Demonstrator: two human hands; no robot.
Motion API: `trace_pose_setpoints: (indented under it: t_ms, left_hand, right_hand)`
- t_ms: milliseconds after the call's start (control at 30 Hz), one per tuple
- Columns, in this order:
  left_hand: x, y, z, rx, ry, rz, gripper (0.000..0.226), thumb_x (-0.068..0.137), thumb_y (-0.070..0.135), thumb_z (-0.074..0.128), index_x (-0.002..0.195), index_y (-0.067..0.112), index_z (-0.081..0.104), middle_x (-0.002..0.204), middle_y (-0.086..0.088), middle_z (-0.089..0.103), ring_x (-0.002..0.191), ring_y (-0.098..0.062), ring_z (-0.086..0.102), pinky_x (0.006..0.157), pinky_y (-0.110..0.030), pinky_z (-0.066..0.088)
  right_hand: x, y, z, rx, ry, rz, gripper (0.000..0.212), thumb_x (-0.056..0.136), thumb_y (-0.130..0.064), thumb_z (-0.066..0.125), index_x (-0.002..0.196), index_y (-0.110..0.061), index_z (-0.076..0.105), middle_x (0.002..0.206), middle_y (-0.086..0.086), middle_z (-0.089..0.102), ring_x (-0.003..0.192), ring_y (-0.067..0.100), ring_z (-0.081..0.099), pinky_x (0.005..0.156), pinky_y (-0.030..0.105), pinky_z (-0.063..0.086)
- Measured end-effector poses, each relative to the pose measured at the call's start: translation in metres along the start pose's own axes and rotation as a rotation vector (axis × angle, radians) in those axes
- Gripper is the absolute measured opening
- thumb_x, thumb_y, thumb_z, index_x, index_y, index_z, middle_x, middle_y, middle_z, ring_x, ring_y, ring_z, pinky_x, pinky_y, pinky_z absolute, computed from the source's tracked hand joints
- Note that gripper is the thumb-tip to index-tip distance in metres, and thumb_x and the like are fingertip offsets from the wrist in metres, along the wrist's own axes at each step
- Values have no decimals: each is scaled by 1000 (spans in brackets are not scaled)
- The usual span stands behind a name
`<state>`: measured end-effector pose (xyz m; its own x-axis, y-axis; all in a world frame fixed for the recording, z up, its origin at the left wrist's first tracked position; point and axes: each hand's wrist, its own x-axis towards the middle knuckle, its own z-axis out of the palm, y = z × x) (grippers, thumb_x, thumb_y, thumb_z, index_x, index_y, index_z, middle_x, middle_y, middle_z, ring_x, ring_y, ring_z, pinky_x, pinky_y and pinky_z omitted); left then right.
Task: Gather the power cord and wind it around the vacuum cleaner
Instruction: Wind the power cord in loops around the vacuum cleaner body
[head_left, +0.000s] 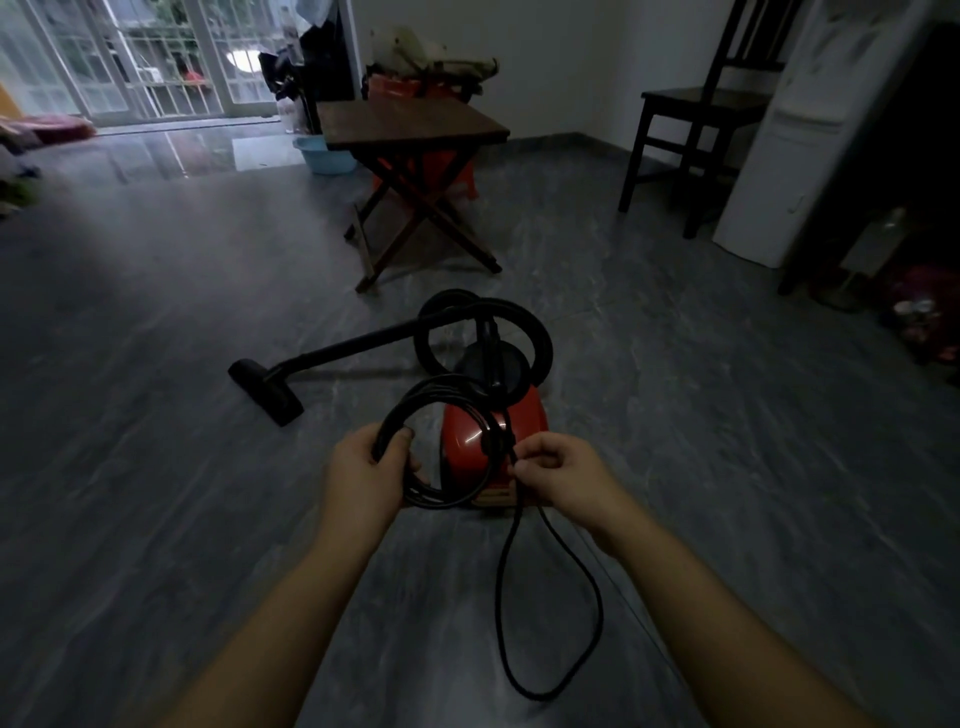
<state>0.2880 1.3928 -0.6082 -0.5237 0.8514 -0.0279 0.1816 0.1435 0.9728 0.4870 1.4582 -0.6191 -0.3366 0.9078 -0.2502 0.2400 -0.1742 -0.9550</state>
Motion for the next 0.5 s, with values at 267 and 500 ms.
trace_pose_setpoints:
  t_ms: [267, 500]
  left_hand:
    - [-3, -13, 7, 157, -33, -26, 15, 101, 20, 43, 91, 24, 53, 79, -14, 68, 58, -26, 69, 47, -33, 56]
    - [-4, -15, 5, 156, 15, -88, 19, 102, 23, 38, 87, 27, 47, 81, -17, 68, 55, -28, 70, 46, -36, 57]
  right_hand:
    - [-5, -12, 11, 281, -32, 36, 17, 92, 9, 53, 101, 2, 66, 106, 32, 69, 80, 33, 69, 65, 33, 63]
    - [-9, -10, 21, 158, -66, -90, 29, 83, -4, 74, 111, -11, 69, 105, 11, 74, 94, 25, 73, 75, 27, 61]
